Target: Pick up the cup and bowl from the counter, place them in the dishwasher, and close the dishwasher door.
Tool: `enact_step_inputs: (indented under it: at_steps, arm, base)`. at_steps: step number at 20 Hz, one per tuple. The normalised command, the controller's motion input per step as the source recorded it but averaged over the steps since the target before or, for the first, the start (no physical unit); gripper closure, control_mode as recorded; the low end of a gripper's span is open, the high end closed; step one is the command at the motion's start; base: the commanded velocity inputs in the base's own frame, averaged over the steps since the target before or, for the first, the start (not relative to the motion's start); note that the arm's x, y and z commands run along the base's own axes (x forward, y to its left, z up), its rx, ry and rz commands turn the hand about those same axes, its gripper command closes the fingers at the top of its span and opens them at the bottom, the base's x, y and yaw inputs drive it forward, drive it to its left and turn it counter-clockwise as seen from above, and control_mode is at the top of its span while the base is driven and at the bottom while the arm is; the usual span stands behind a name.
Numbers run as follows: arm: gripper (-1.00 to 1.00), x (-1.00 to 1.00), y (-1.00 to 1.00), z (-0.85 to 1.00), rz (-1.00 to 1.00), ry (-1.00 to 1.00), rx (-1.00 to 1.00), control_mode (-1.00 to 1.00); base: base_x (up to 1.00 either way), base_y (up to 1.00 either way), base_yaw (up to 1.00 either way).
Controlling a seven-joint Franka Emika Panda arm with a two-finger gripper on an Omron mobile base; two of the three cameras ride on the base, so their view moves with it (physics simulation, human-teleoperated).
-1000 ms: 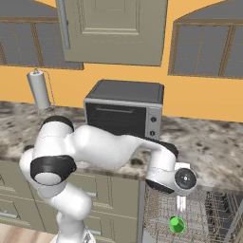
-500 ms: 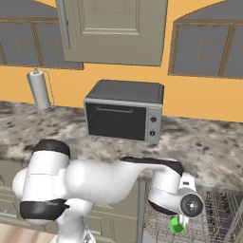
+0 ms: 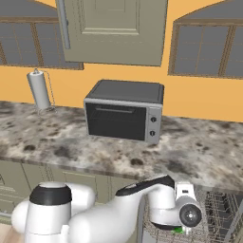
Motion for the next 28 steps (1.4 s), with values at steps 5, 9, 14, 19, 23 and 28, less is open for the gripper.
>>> enact_step_inputs:
  at_steps: [5,9,14,19,23,28]
  arm:
    - [1.00,0.00,0.00,-0.29,0.00,0.00,-0.03,-1.00]
    - [1.00,0.00,-0.07,-0.29,0.00,0.00,0.00,-1.00]
    - [1.00,0.00,-0.18,-0.42,0.00,0.00,0.00,-1.00]
    - [1.00,0.03,-0.28,-0.34,0.00,0.00,0.00,-1.00]
    - [1.00,0.30,-0.34,-0.21,0.00,0.01,0.00,-1.00]
    - [1.00,0.35,-0.27,-0.39,0.00,0.05,0.00,-1.00]
  base:
    - [0.00,0.00,0.00]
    - [0.00,0.00,0.00]
    - [0.00,0.00,0.00]
    - [0.00,0.00,0.00]
    - [0.00,0.00,0.00]
    - [0.00,0.00,0.00]
